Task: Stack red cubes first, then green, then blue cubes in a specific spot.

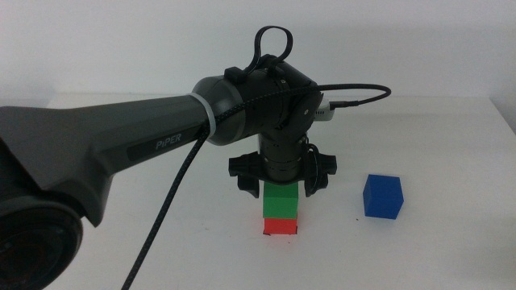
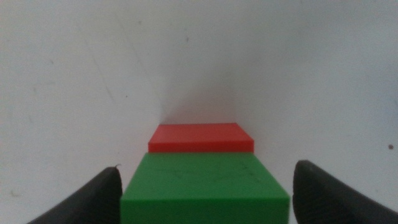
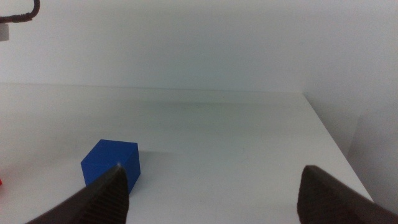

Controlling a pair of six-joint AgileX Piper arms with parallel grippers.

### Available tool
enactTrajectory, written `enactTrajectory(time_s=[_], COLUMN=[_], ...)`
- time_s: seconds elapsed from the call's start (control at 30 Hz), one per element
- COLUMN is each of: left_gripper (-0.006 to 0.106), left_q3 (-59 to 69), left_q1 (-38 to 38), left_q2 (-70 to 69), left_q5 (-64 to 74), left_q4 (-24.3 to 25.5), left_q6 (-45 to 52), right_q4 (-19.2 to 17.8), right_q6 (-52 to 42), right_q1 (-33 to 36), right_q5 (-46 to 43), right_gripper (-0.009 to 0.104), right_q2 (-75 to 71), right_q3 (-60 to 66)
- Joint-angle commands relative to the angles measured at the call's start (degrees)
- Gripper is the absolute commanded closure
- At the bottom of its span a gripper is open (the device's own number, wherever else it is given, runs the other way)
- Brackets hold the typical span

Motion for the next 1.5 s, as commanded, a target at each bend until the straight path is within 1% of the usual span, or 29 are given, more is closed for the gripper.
enactTrajectory(time_s=[0.0, 0.07, 0.13, 0.17, 0.23, 0.3, 0.33, 0.37, 0.47, 0.57, 0.6, 0.67, 0.73, 1.1, 1.13, 1.17, 1.2, 1.23, 1.27, 1.33, 1.37, 1.4, 1.47], left_gripper=[0.007, 0.007, 0.007, 0.007, 0.007, 0.007, 0.007, 0.007, 0.007, 0.007, 0.007, 0.007, 0.007, 0.007, 0.007, 0.007, 0.007, 0.007, 0.007, 0.007, 0.007, 0.007, 0.007], left_q3=[-0.53, -1.28, -2.01, -2.29, -2.55, -2.55, -1.85, -0.73, 7.44, 17.53, 20.02, 22.49, 22.87, 22.73, 22.73, 22.73, 22.73, 22.73, 22.73, 22.73, 22.73, 22.73, 22.73], left_q1=[-0.06, -0.06, 0.05, 0.36, 1.18, 1.92, 2.09, 2.19, 2.58, 2.60, 2.60, 2.60, 2.60, 2.60, 2.60, 2.60, 2.60, 2.60, 2.60, 2.60, 2.60, 2.60, 2.60], left_q2=[-1.49, -4.68, -9.81, -12.37, -19.10, -24.99, -28.32, -32.03, -45.50, -58.29, -61.69, -66.50, -68.56, -69.55, -69.55, -69.55, -69.55, -69.53, -69.53, -69.53, -69.40, -69.40, -69.40], left_q5=[-0.55, 0.37, 1.98, 3.25, 7.81, 10.08, 10.08, 10.08, 10.08, 2.84, 0.54, -0.94, 0.00, 1.09, 1.09, 1.09, 1.09, 0.99, 0.87, 0.71, 0.60, 0.60, 0.60], left_q4=[0.11, 0.26, 0.48, -0.16, -3.21, -5.07, -5.10, -5.10, -5.67, -10.03, -10.88, -11.08, -10.26, -10.18, -10.18, -10.18, -10.18, -10.18, -10.18, -10.18, -10.18, -10.18, -10.18], left_q6=[1.43, 4.15, 9.82, 13.81, 26.94, 34.20, 38.67, 41.18, 42.18, 42.65, 42.65, 41.80, 40.47, 40.49, 40.49, 40.49, 40.49, 40.49, 40.49, 40.49, 40.49, 40.49, 40.49], right_q4=[-0.30, -0.30, -0.30, -0.30, -0.30, -0.30, -0.30, -0.30, -0.30, -0.30, -0.30, -0.30, -0.30, -0.30, -0.30, -1.16, -0.30, 2.46, 3.59, 2.84, 3.25, 5.13, 11.66], right_q6=[-0.28, -0.28, -0.28, -0.28, -0.28, -0.28, -0.28, -0.28, -0.28, -0.28, -0.28, -0.28, -0.28, -0.28, -1.15, -2.86, -2.04, 1.26, 3.78, 5.08, 4.89, 4.78, 1.00], right_q1=[-0.50, -0.50, -0.50, -0.50, -0.50, -0.50, -0.50, -0.50, -0.50, -0.50, -0.50, -0.50, -0.50, -0.50, -0.50, -0.50, -0.50, -0.50, -0.50, -0.50, -0.50, -0.50, -0.50], right_q5=[-0.75, -0.75, -0.75, -0.75, -0.75, -0.75, -0.75, -0.75, -0.75, -0.75, -0.75, -0.75, -0.75, -0.75, -3.24, -7.14, -9.50, -8.05, -3.66, 8.02, 12.94, 16.58, 26.51], right_gripper=[0.002, 0.002, 0.002, 0.002, 0.002, 0.002, 0.002, 0.002, 0.002, 0.002, 0.002, 0.002, 0.002, 0.002, 0.002, 0.002, 0.002, 0.002, 0.002, 0.002, 0.002, 0.002, 0.002], right_q2=[-0.21, -0.21, -0.21, -0.21, -0.21, -0.21, -0.21, -0.21, -0.21, -0.21, -0.21, -0.21, -0.21, -0.21, -0.21, -0.21, -0.21, -0.21, 0.60, 7.24, 12.38, 17.92, 28.76], right_q3=[0.16, 0.16, 0.16, 0.16, 0.16, 0.16, 0.16, 0.16, 0.16, 0.16, 0.16, 0.16, 0.16, 0.16, 0.16, 0.16, 0.16, -0.84, -3.90, -11.01, -15.54, -20.32, -29.86])
